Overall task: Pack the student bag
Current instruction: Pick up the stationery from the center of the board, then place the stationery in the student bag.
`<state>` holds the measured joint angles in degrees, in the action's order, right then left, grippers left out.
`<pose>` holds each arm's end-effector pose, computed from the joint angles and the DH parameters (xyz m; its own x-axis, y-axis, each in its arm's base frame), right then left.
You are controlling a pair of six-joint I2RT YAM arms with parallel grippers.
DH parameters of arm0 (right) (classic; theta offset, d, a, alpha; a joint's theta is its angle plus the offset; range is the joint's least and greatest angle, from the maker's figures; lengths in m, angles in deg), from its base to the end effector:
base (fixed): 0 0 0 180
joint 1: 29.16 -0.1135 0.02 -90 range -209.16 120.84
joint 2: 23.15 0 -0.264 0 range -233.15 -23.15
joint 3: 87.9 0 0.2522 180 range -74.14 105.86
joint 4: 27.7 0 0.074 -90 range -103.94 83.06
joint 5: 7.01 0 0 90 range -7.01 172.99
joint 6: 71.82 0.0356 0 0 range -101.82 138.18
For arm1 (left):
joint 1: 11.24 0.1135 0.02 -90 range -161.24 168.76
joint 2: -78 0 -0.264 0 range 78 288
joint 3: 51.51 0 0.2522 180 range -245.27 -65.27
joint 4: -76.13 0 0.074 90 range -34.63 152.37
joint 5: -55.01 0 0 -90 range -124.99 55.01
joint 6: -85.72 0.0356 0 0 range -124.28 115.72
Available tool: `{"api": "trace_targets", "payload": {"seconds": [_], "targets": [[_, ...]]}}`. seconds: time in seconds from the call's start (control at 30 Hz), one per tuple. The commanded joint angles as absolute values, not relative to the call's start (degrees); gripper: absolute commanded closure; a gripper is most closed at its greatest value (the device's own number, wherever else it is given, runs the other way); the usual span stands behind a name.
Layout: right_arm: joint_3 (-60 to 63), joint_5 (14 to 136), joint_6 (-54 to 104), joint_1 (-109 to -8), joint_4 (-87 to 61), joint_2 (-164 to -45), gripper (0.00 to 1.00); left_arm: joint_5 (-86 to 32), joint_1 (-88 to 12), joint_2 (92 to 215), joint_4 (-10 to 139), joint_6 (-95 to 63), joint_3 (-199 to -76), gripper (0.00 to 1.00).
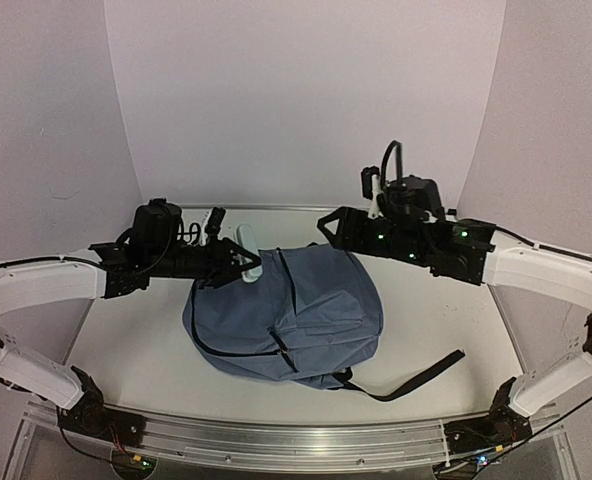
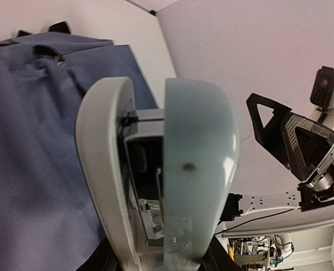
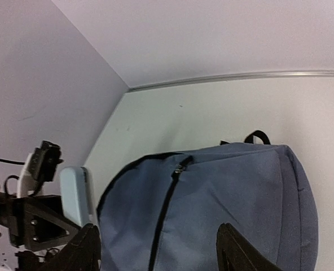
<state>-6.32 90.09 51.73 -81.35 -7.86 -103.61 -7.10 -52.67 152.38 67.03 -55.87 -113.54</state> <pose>0.2070 0.2596 0.3437 -0.5576 0.1760 -0.8112 -0.4848 0.7242 0.4904 0.2090 -0.2067 0.2752 -0.8844 -0.1432 -0.4442 0.3513 0.4223 -0.8356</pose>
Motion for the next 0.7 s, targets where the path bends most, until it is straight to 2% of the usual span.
{"api": "trace_targets", "payload": {"seconds": [0.0,0.17,0.47,0.67], "targets": [[-0.1,98.9,49.1,-84.9,3.5,-110.9,0.39,-9.0,-51.1,150.2,58.0,-56.4,-112.8,1.0],[6.5,101.5,47.1,-88.5,8.6,-118.7,0.43,-6.8,-50.5,152.2,59.3,-57.0,-112.2,1.0],[14.3,102.9,44.8,-91.1,12.7,-127.5,0.39,-2.9,-50.4,155.9,60.0,-55.9,-114.0,1.0],[18.0,104.4,45.2,-91.2,15.3,-131.5,0.56,0.2,-50.4,158.1,58.8,-53.9,-116.2,1.0]]}}
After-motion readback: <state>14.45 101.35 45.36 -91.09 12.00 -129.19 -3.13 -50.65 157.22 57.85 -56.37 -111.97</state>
